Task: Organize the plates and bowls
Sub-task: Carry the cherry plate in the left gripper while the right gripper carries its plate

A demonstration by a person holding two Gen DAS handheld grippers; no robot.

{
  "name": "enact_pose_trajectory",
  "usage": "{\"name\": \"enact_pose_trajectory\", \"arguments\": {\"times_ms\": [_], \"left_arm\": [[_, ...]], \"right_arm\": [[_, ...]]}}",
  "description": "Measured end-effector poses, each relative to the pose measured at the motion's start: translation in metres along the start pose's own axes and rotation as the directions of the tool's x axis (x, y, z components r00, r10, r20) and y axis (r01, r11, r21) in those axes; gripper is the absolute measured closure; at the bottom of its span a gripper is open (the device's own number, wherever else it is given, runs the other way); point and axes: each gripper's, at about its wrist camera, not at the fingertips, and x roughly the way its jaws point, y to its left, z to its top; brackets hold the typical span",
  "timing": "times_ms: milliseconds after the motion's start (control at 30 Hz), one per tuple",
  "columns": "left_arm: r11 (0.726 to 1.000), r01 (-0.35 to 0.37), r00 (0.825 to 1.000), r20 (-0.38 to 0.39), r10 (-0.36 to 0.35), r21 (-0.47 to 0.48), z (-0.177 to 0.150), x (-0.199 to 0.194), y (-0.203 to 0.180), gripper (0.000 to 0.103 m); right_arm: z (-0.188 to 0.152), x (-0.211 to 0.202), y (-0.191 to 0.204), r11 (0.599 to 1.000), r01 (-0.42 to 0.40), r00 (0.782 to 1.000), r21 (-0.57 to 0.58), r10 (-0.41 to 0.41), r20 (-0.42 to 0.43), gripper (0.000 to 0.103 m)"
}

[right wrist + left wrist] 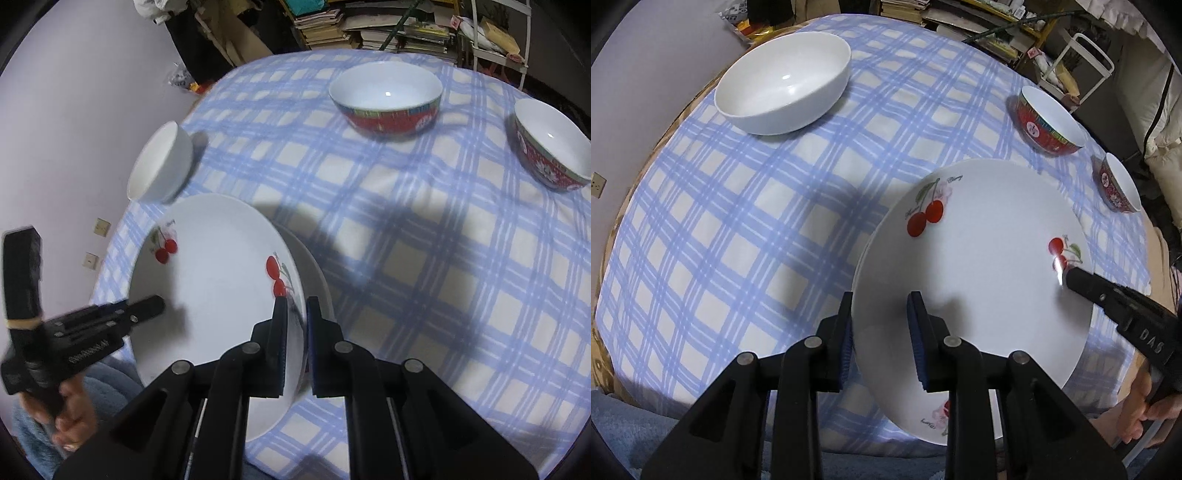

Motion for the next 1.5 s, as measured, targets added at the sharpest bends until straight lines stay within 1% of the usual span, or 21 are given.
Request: {"name": "enact_pose_trajectory", "arguments": {"times_ms": [100, 167, 333, 467, 667, 767, 833, 967, 1367, 1500], "left_arm": [[1.0, 0.005, 1.0, -0.018, -0.005, -0.019, 0.001, 0.006, 0.001, 0.076], [1.0, 0.014, 0.999, -0.028, -0.015, -0.028, 0.0, 0.009, 0.002, 0.076], [1.0, -0.013, 0.999, -0.039, 0.012, -0.025, -0.002, 0.015, 0.004, 0.076], [0.997, -0.017, 0.998, -0.056, 0.013, -0.07, -0.003, 0.02, 0.009, 0.076], [0.997, -0.022, 0.996, -0.088, 0.015, -0.08, -0.005, 0.03, 0.011, 0.074], [0.996, -0.019, 0.995, -0.1, 0.01, -0.09, -0.004, 0.034, 0.012, 0.074], [0.996, -0.019, 0.994, -0.108, 0.009, -0.087, -0.005, 0.037, 0.011, 0.074], [0.997, -0.038, 0.993, -0.111, 0.03, -0.066, -0.006, 0.041, 0.007, 0.074], [0.997, -0.028, 0.993, -0.12, 0.019, -0.078, -0.003, 0.047, 0.009, 0.074], [0.997, -0.037, 0.992, -0.123, 0.029, -0.062, -0.004, 0.048, 0.009, 0.074]], "right_arm": [[-0.003, 0.006, -0.001, 1.0, 0.021, 1.0, -0.004, -0.021, -0.003, 0.092], [-0.003, 0.008, -0.004, 1.0, 0.012, 1.0, 0.004, -0.012, -0.001, 0.092], [-0.003, 0.012, -0.004, 1.0, -0.001, 1.0, -0.001, 0.001, -0.005, 0.092], [-0.003, 0.018, -0.002, 1.0, -0.004, 1.0, -0.01, 0.004, -0.019, 0.092], [-0.003, 0.024, 0.005, 0.998, 0.037, 0.999, -0.045, -0.037, -0.011, 0.092], [-0.003, 0.024, 0.005, 0.998, 0.041, 0.999, -0.049, -0.042, -0.014, 0.092], [-0.003, 0.025, 0.005, 0.998, 0.048, 0.999, -0.05, -0.049, -0.016, 0.092], [-0.002, 0.026, 0.004, 0.997, 0.058, 0.998, -0.046, -0.058, -0.014, 0.092], [-0.001, 0.026, 0.005, 0.996, 0.071, 0.997, -0.053, -0.071, -0.003, 0.092], [-0.001, 0.024, 0.007, 0.994, 0.086, 0.996, -0.066, -0.085, 0.009, 0.092]]}}
